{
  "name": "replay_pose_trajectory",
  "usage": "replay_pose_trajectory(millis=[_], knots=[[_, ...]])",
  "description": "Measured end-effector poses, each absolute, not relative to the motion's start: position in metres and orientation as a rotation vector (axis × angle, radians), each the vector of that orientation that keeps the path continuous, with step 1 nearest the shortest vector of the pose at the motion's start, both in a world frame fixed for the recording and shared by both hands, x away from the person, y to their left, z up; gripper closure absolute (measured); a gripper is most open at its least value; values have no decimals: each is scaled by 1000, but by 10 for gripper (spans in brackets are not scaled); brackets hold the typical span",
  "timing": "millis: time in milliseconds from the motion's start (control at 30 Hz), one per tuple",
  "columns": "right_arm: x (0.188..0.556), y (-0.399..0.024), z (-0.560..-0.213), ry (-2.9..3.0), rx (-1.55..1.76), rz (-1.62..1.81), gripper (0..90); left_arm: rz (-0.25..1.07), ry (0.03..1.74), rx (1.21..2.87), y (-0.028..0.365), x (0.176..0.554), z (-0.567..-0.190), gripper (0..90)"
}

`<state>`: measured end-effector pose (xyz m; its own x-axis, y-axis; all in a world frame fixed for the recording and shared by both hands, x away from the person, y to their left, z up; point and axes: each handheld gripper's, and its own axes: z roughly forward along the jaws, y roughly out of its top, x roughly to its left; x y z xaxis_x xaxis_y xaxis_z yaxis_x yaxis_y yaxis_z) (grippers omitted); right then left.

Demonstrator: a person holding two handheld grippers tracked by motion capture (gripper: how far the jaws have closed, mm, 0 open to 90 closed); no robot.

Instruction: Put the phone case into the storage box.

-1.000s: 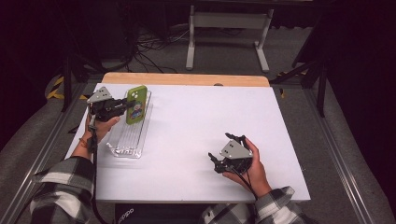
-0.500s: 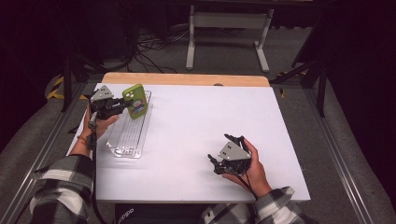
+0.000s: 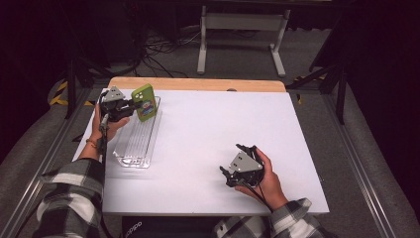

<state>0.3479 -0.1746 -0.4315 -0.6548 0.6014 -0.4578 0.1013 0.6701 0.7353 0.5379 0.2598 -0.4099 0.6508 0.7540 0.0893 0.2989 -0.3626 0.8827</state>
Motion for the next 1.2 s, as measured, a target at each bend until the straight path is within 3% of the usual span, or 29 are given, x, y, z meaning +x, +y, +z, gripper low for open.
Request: replay_pose_trajectory(millis=[333,1200], knots=[[348,-174,-432,2180,537,891,133,693,883,1945,254,542,-413,736],[347,-172,-433,2194,519,870,133,876,974,1983,241,549,-415,567]])
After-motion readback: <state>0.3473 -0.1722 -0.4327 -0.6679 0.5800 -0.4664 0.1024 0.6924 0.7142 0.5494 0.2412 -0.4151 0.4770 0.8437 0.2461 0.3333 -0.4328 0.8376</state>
